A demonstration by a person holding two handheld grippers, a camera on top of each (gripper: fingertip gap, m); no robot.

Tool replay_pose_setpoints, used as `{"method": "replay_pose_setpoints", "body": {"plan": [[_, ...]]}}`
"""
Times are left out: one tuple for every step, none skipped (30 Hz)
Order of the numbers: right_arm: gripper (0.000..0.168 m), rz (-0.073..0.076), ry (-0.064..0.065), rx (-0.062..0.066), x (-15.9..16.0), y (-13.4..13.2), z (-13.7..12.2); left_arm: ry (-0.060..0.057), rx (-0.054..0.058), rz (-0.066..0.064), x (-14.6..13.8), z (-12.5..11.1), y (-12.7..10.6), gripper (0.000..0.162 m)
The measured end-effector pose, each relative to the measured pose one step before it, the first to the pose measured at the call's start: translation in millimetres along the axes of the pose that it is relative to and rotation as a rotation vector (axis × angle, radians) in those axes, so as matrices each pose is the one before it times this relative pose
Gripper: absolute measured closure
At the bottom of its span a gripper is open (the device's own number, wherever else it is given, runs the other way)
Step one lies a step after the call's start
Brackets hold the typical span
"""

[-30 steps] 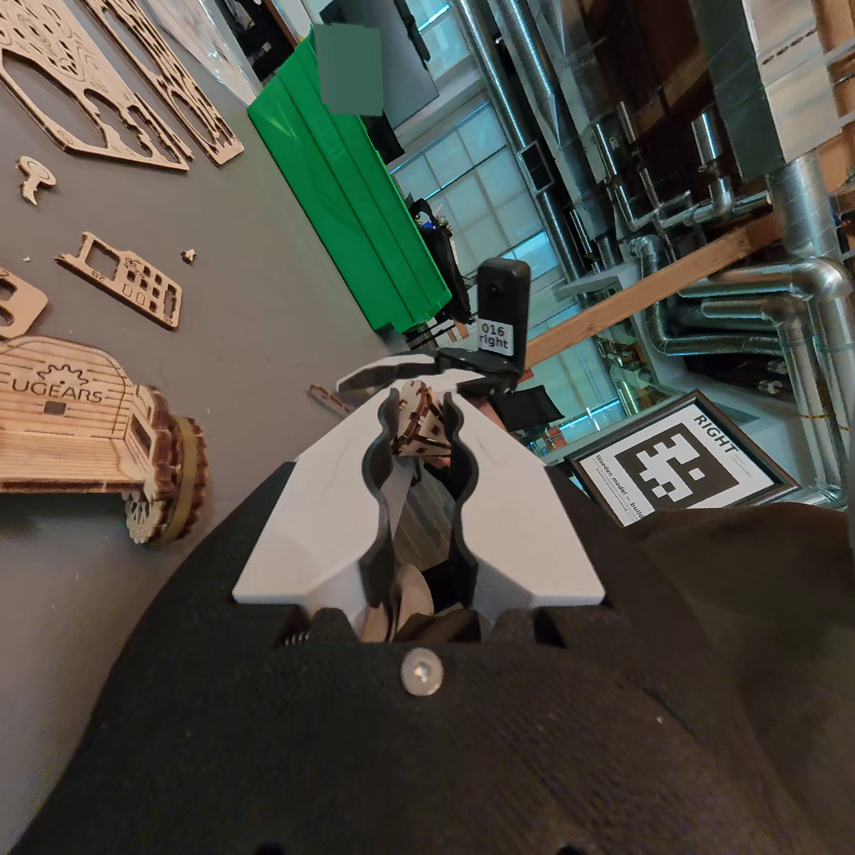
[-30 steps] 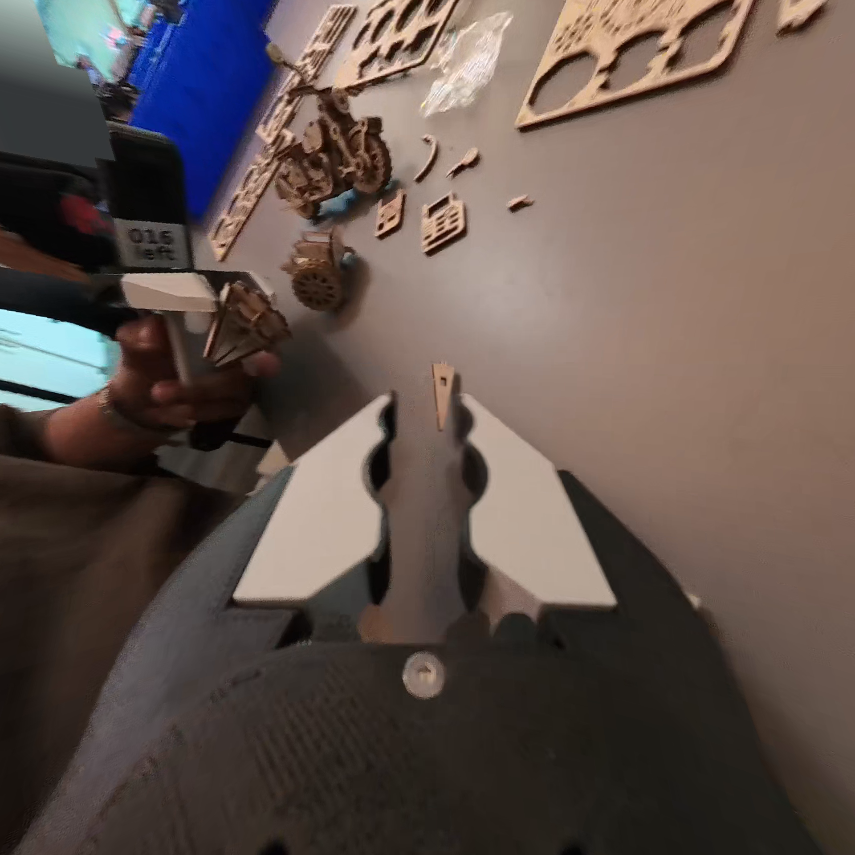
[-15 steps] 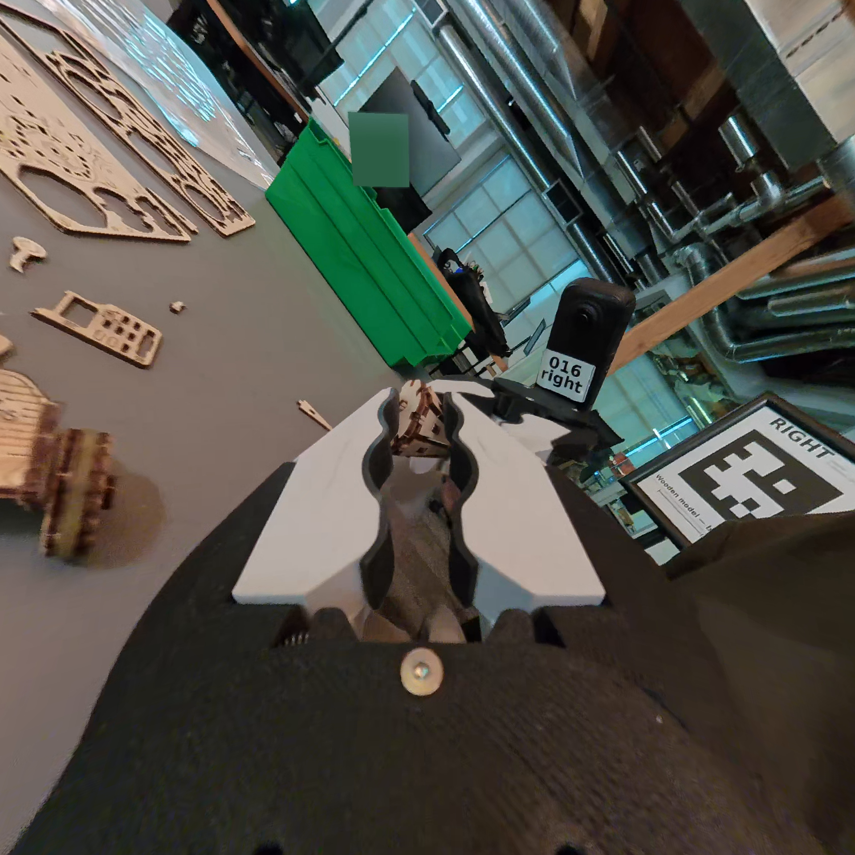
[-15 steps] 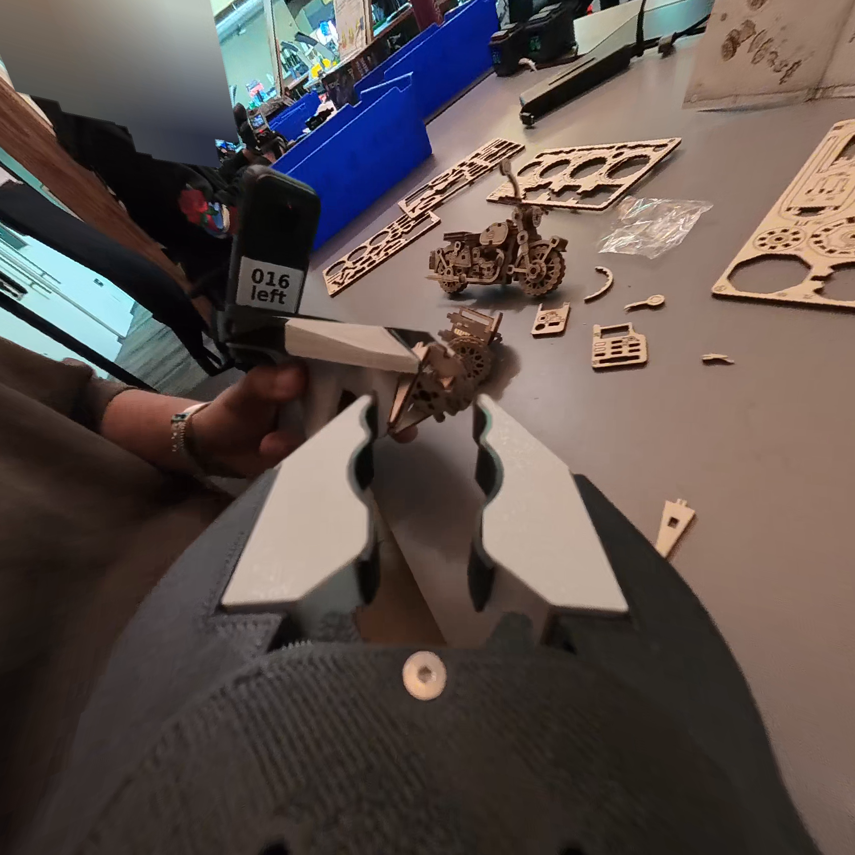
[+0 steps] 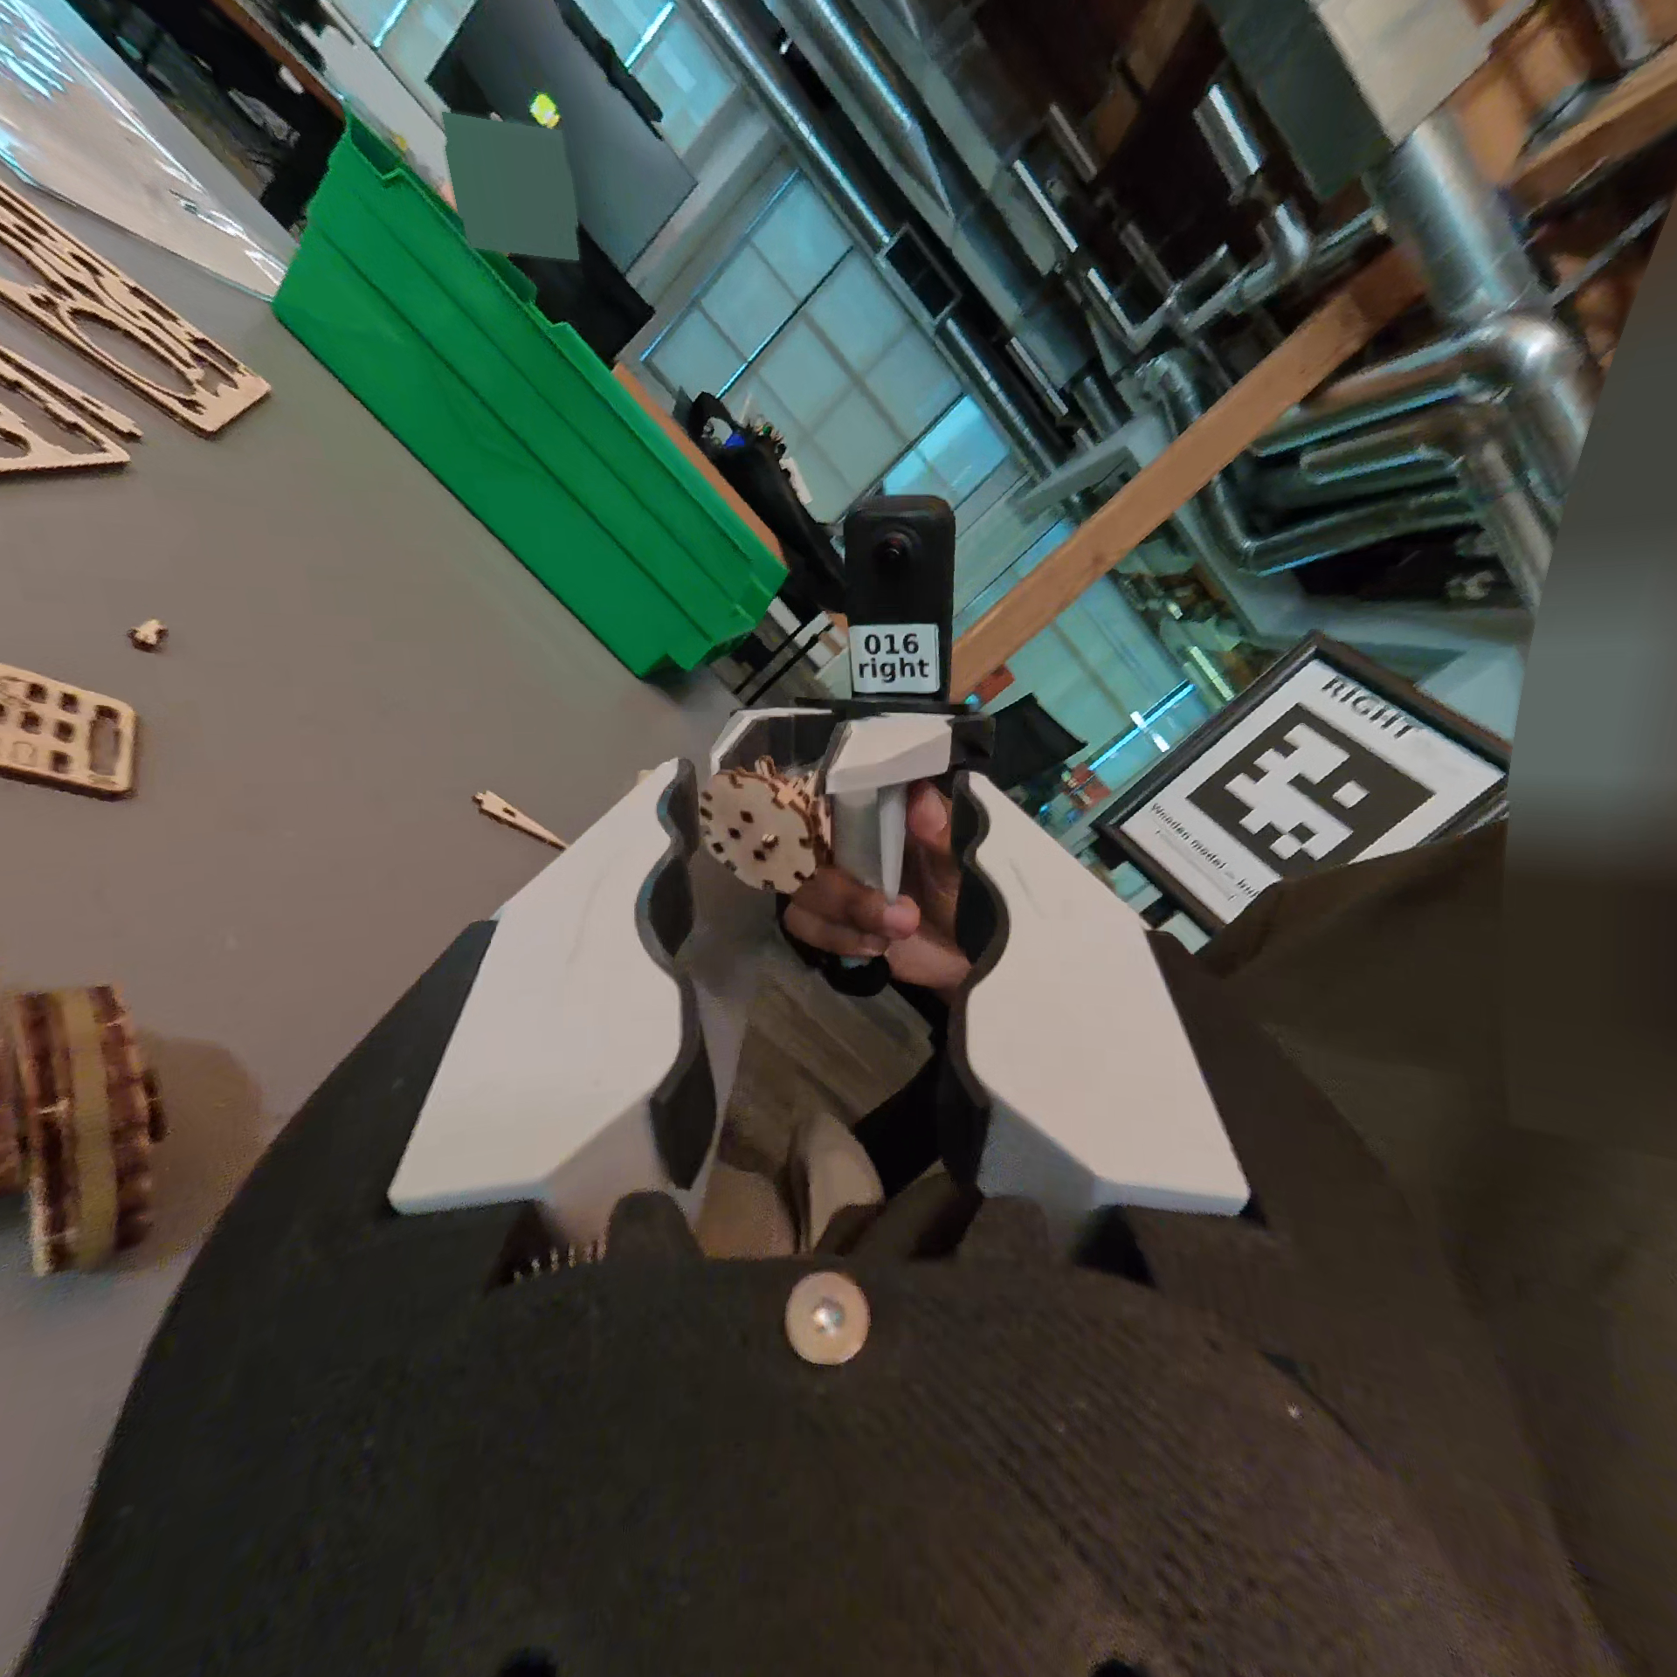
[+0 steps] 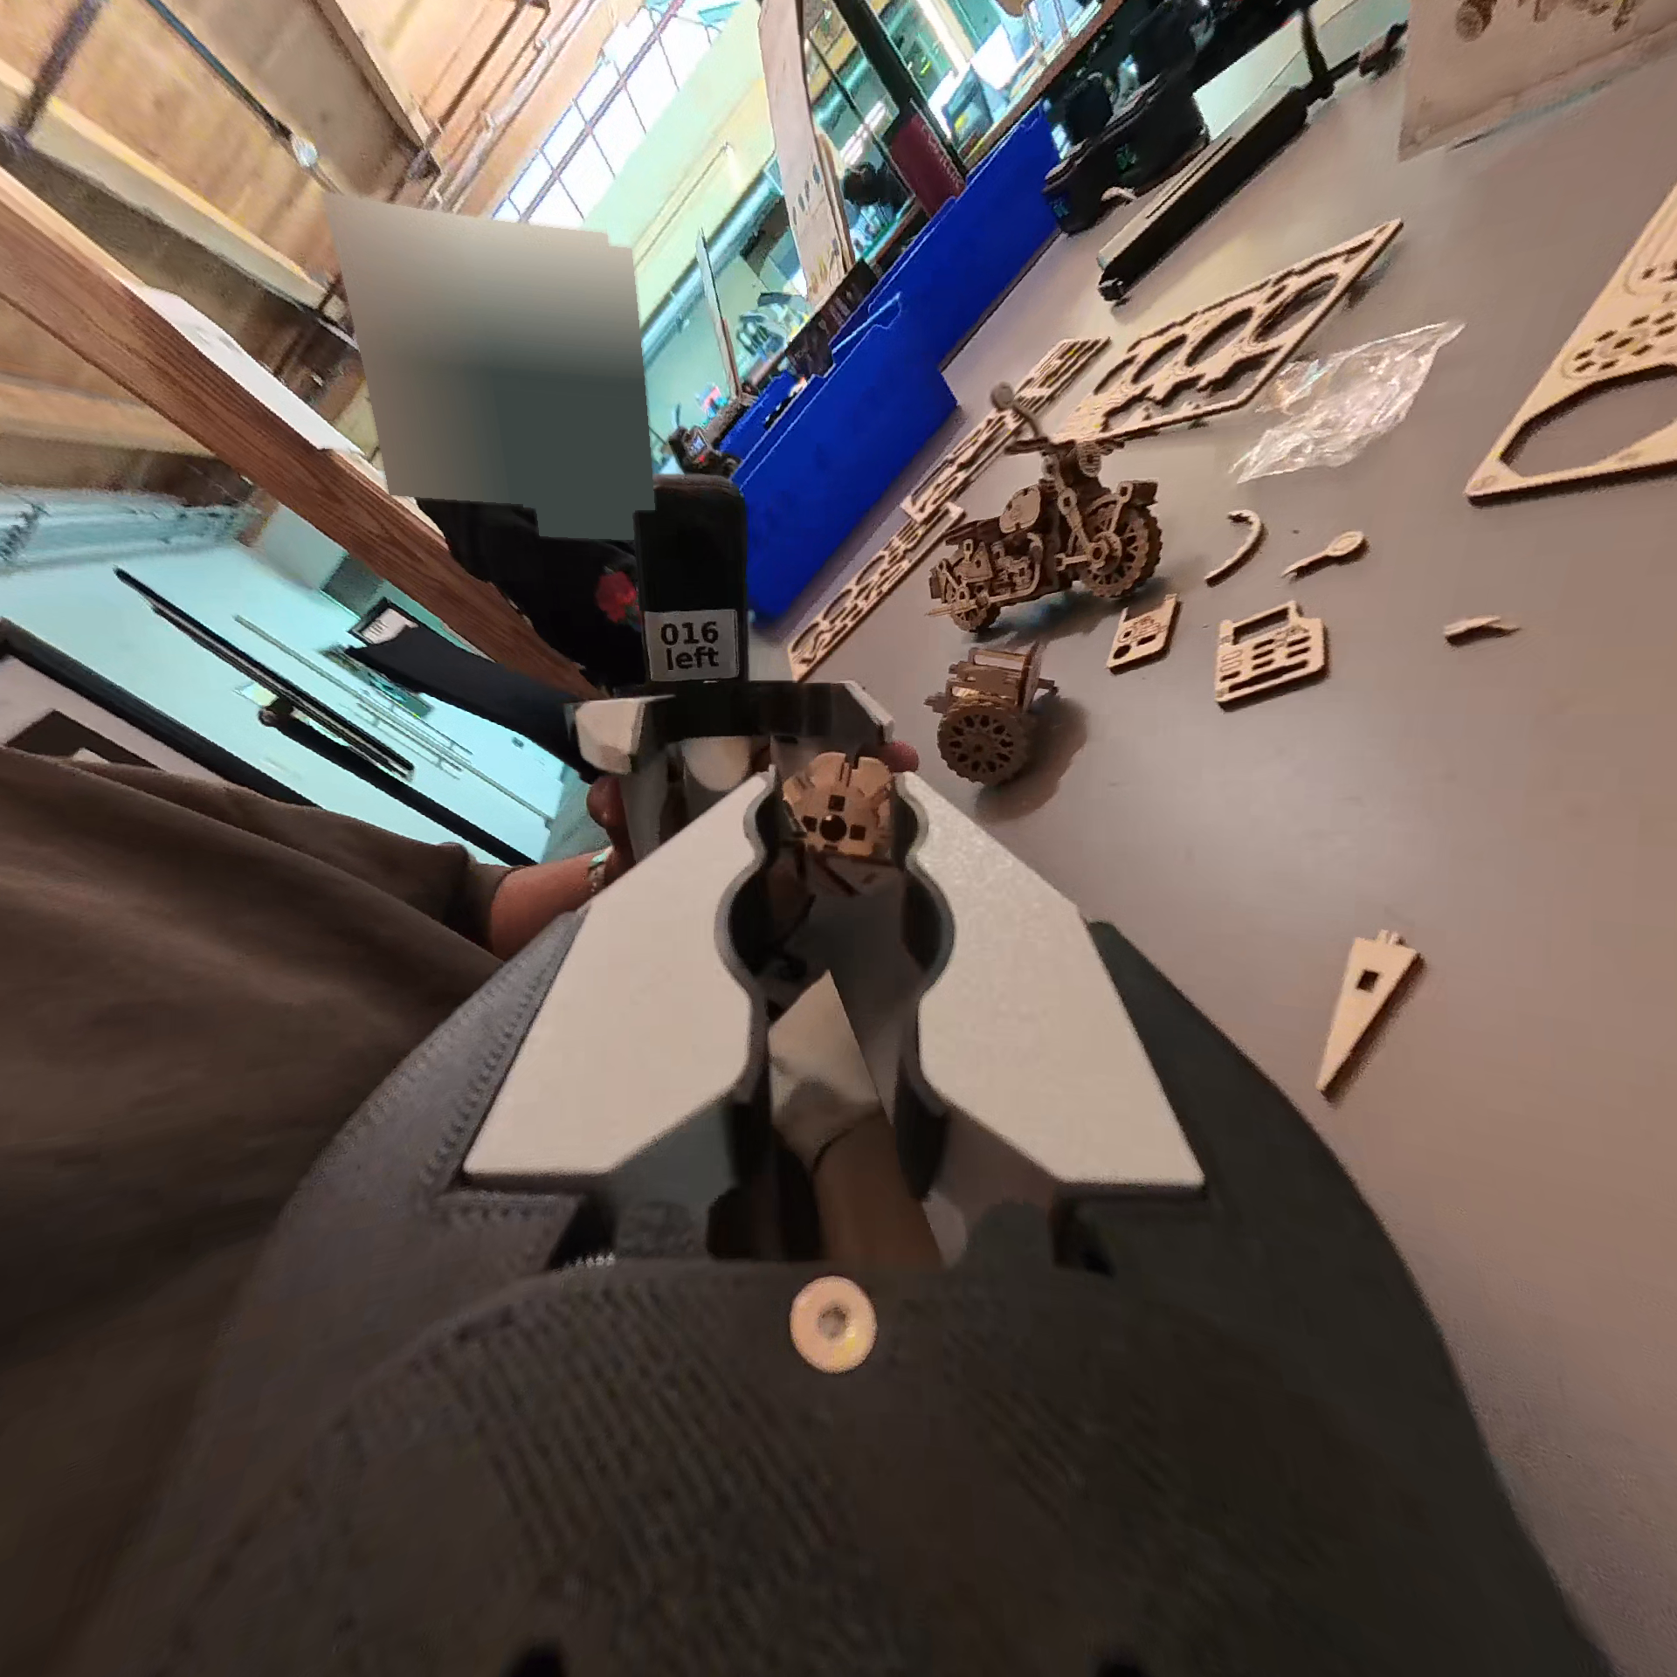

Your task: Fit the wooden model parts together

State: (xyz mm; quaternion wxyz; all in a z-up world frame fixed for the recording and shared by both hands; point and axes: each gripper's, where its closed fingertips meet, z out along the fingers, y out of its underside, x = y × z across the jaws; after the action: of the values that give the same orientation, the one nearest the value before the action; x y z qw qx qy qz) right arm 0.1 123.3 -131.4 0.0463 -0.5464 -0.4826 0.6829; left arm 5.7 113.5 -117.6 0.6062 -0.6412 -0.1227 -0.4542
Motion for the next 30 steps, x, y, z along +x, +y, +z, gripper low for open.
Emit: {"method": "replay_pose_setpoints", "body": {"plan": [[0.147,0.0141,-0.0025,0.0085,1.64,-1.40,-1.78,-0.0155,-0.0154,0.0203,-1.83,-0.18,1.40,0.106],[0.148,0.0126,-0.0042,0.0096,0.89,-1.58,-1.65,-0.0154,-0.0164,0.0206,-2.07,0.05,1.90,0.105],[0.147,0.0148,-0.0088,0.0101,-0.02,-1.63,-1.15,-0.0198,-0.0119,0.0206,-2.52,0.36,1.52,0.105],[0.147,0.0181,-0.0136,0.0093,-0.96,-1.16,-0.48,-0.0181,-0.0110,0.0217,-1.73,0.59,1.55,0.106],[0.147,0.0236,-0.0190,0.0073,-1.61,-0.32,0.32,-0.0155,-0.0117,0.0248,-0.88,1.14,1.71,0.106],[0.147,0.0296,-0.0246,0.0057,-2.29,0.28,0.91,-0.0182,-0.0145,0.0284,-0.85,1.36,2.44,0.106],[0.148,0.0330,-0.0285,0.0057,-2.83,0.59,1.33,-0.0165,-0.0202,0.0328,-0.30,1.76,3.46,0.106],[0.147,0.0322,-0.0259,0.0048,-2.44,0.77,1.44,-0.0121,-0.0216,0.0356,0.81,1.69,3.67,0.106],[0.147,0.0260,-0.0203,0.0022,-1.88,1.09,1.47,-0.0109,-0.0153,0.0383,1.43,1.40,2.49,0.106],[0.147,0.0225,-0.0178,-0.0027,-1.59,1.60,1.47,-0.0089,-0.0043,0.0392,1.95,0.65,0.59,0.106],[0.147,0.0200,-0.0148,-0.0045,-1.14,1.74,1.26,-0.0051,0.0029,0.0354,2.08,0.04,-0.40,0.107],[0.147,0.0173,-0.0131,-0.0025,-0.93,1.39,1.11,-0.0022,0.0072,0.0274,1.94,-0.29,-1.06,0.111],[0.147,0.0171,-0.0136,-0.0008,-0.99,1.08,0.78,0.0008,0.0117,0.0164,1.63,-0.88,-1.84,0.116],[0.147,0.0160,-0.0112,0.0037,-0.72,0.37,0.59,0.0011,0.0116,0.0058,0.77,-0.97,-1.92,0.123],[0.148,0.0136,-0.0060,0.0091,0.08,-0.69,0.00,0.0067,0.0078,-0.0016,0.91,-0.80,-1.46,0.126],[0.147,0.0135,-0.0070,0.0084,0.13,-0.86,-0.35,0.0065,0.0052,-0.0062,0.42,-0.62,-1.07,0.128],[0.148,0.0144,-0.0097,0.0088,-0.34,-1.22,-0.67,0.0026,0.0020,-0.0044,-0.16,-0.45,-0.48,0.129],[0.149,0.0135,-0.0096,0.0099,-0.31,-1.46,-0.89,0.0036,0.0026,0.0012,0.24,-0.48,-0.56,0.131],[0.150,0.0115,-0.0107,0.0036,-0.53,-0.57,-0.53,0.0021,0.0049,0.0046,0.56,-0.35,-0.93,0.132],[0.151,0.0082,-0.0093,-0.0038,-0.56,0.54,0.09,0.0039,0.0005,0.0066,0.94,-0.09,-0.19,0.132],[0.151,0.0040,-0.0061,-0.0037,-0.42,0.72,0.31,0.0030,-0.0002,0.0065,0.81,-0.05,0.34,0.132],[0.151,0.0016,-0.0034,-0.0033,-0.53,0.43,0.41,0.0016,0.0017,0.0036,0.40,-0.08,0.09,0.131],[0.148,0.0009,-0.0010,-0.0047,-0.31,0.16,0.19,0.0035,0.0035,0.0000,0.65,-0.12,-0.42,0.132],[0.143,0.0006,0.0014,-0.0051,-0.09,-0.02,-0.37,0.0050,0.0038,-0.0018,0.62,-0.31,-0.76,0.132],[0.139,0.0010,0.0024,-0.0040,0.17,-0.61,-0.99,0.0045,0.0040,-0.0012,0.50,-0.38,-0.68,0.132],[0.138,0.0016,0.0060,-0.0023,0.66,-0.76,-1.55,0.0029,0.0019,-0.0008,0.26,-0.31,-0.37,0.132],[0.138,0.0000,0.0056,0.0004,0.61,-1.52,-2.16,0.0017,0.0009,-0.0008,-0.08,-0.33,-0.21,0.132],[0.137,-0.0041,0.0026,0.0091,-0.53,-3.49,-3.11,0.0028,0.0019,-0.0007,0.16,-0.35,-0.42,0.132],[0.136,-0.0124,0.0044,0.0159,-1.30,-5.65,-4.66,-0.0024,0.0024,-0.0015,-0.76,-0.44,-0.62,0.132],[0.138,-0.0256,0.0154,0.0107,-0.54,-6.05,-5.81,-0.0085,0.0016,-0.0024,-1.83,-0.63,-0.54,0.132]]}}
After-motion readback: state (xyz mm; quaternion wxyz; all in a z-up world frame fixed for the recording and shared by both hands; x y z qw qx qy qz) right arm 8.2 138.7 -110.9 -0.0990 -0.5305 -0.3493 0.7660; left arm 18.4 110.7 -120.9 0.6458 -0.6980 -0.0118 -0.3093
